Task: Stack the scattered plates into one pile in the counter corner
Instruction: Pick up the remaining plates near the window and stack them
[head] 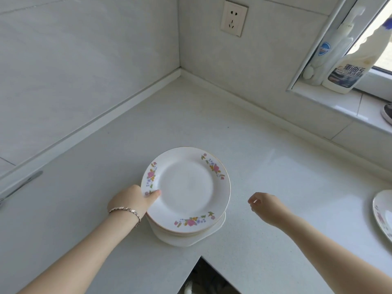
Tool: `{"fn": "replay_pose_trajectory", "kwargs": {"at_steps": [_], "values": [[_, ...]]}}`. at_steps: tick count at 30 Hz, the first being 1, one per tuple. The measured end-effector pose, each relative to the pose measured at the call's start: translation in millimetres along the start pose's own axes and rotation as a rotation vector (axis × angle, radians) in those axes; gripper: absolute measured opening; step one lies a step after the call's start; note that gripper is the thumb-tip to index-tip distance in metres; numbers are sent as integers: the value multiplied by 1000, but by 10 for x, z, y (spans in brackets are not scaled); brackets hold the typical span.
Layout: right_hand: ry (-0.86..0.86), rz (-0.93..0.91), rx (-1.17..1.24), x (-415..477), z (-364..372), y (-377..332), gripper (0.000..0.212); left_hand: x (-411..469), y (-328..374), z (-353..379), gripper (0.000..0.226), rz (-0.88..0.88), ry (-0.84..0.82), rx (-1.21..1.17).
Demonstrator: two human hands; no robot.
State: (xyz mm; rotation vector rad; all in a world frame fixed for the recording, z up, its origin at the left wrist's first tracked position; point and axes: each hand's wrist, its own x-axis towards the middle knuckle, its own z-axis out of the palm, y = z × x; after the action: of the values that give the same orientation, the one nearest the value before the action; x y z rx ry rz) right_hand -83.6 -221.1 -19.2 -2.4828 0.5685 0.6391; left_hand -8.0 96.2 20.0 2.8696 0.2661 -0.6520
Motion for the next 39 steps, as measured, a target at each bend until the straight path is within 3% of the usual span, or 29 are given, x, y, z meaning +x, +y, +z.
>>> {"fn": "replay_pose_trajectory", "kwargs": {"at_steps": [5,10,13,16,22,29,34,36,39], "values": [[-2,-8,-23,0,1,10,28,-48,110,-94,53,14,19,238],[-1,-2,-22,1,14,53,27,-237,393,-48,47,243,249,329],[19,55,39,-68,14,183,27,-357,778,81,27,511,137,88],[77,149,101,-198,38,439,27,-542,1282,287,14,669,-35,-44],[144,315,213,-602,-39,1193,28,-918,2254,880,11,815,-300,134],[274,464,351,-1259,-419,2581,27,-1453,3451,1585,12,845,-420,236],[335,495,367,-1615,-694,3600,28,-1946,4205,2155,21,744,-505,164],[343,514,383,-1697,-779,3975,27,-2179,4511,2326,19,650,-558,62],[327,534,380,-1786,-888,4474,26,-2504,5006,2586,13,407,-707,-318]]}}
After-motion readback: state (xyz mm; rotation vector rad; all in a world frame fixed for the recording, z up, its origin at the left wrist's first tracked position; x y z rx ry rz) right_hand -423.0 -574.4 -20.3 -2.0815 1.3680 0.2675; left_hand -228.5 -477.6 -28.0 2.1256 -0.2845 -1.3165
